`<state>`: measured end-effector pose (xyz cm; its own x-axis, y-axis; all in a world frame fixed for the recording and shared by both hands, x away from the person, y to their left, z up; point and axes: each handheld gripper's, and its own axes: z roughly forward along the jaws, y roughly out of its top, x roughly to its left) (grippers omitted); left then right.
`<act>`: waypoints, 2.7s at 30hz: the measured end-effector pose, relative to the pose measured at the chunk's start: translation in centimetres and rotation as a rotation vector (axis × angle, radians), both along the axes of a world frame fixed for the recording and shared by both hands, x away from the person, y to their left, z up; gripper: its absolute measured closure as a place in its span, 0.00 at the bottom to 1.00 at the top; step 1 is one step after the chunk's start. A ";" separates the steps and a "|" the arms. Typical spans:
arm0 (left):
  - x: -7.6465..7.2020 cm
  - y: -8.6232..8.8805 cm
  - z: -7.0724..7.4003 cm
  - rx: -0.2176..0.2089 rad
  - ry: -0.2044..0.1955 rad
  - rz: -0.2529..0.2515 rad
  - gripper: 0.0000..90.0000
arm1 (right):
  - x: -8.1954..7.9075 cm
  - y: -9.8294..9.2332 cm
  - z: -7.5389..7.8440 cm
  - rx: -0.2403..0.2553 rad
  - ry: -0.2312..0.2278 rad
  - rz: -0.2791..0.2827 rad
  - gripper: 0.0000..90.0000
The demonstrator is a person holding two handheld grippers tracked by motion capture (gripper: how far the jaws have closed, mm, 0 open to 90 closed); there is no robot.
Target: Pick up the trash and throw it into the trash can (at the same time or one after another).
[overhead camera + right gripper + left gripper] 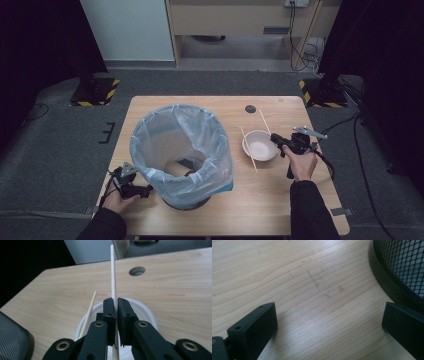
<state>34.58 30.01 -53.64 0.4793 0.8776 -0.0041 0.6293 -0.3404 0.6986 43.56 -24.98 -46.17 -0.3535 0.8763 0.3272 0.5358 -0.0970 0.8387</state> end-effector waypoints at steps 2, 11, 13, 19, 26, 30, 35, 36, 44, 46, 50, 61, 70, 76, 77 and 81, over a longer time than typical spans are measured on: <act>0.0 0.0 0.0 0.000 0.000 0.000 0.00 | -0.2 -0.3 0.7 0.024 -0.024 -0.007 0.96; 0.0 0.0 0.0 0.001 0.001 0.000 0.00 | -0.9 -1.2 3.2 0.098 -0.116 -0.019 0.96; 0.0 0.0 0.0 0.001 0.002 0.000 0.00 | -1.0 -1.4 3.7 0.112 -0.135 -0.018 0.96; 0.0 0.0 0.0 0.000 0.000 0.000 0.00 | -1.9 -1.8 6.0 0.178 -0.217 -0.012 0.96; 0.0 0.0 0.0 0.000 0.000 0.000 0.00 | -3.2 -2.2 8.9 0.248 -0.320 0.017 0.96; 0.0 0.0 0.0 0.000 0.000 0.000 0.00 | -3.7 -2.3 9.9 0.271 -0.354 0.027 0.96; 0.0 0.0 0.0 0.000 0.000 0.000 0.00 | -4.4 -2.3 11.1 0.294 -0.393 0.045 0.96; 0.0 0.0 0.0 0.000 0.000 0.000 0.00 | -4.7 -2.2 11.6 0.301 -0.407 0.056 0.96; 0.0 0.0 0.0 0.000 0.000 0.000 0.00 | -5.6 -1.6 13.2 0.320 -0.455 0.099 0.96; 0.0 0.0 0.0 0.000 0.000 0.000 0.00 | -6.0 -1.2 13.8 0.324 -0.474 0.125 0.96; 0.0 0.0 0.0 0.000 0.000 0.000 0.00 | -6.3 -0.7 14.4 0.325 -0.493 0.155 0.96; 0.0 0.0 0.0 0.000 0.000 0.000 0.00 | -7.1 0.5 15.7 0.332 -0.525 0.218 0.96; 0.0 0.0 0.0 0.000 0.000 0.000 0.00 | -7.4 1.7 16.3 0.333 -0.535 0.258 0.96; 0.0 0.0 0.0 0.000 0.000 0.000 0.00 | -7.7 2.7 17.0 0.325 -0.550 0.291 0.96; 0.0 0.0 0.0 0.000 0.000 0.000 0.00 | -7.8 2.7 17.1 0.326 -0.555 0.293 0.96; 0.0 0.0 0.0 0.000 0.000 0.000 0.00 | -7.9 3.2 17.6 0.332 -0.566 0.307 0.96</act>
<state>34.58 30.01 -53.64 0.4794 0.8776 -0.0042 0.6292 -0.3404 0.6987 35.66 -21.79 -28.53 -0.7617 0.5966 0.2526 0.0721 -0.3093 0.9482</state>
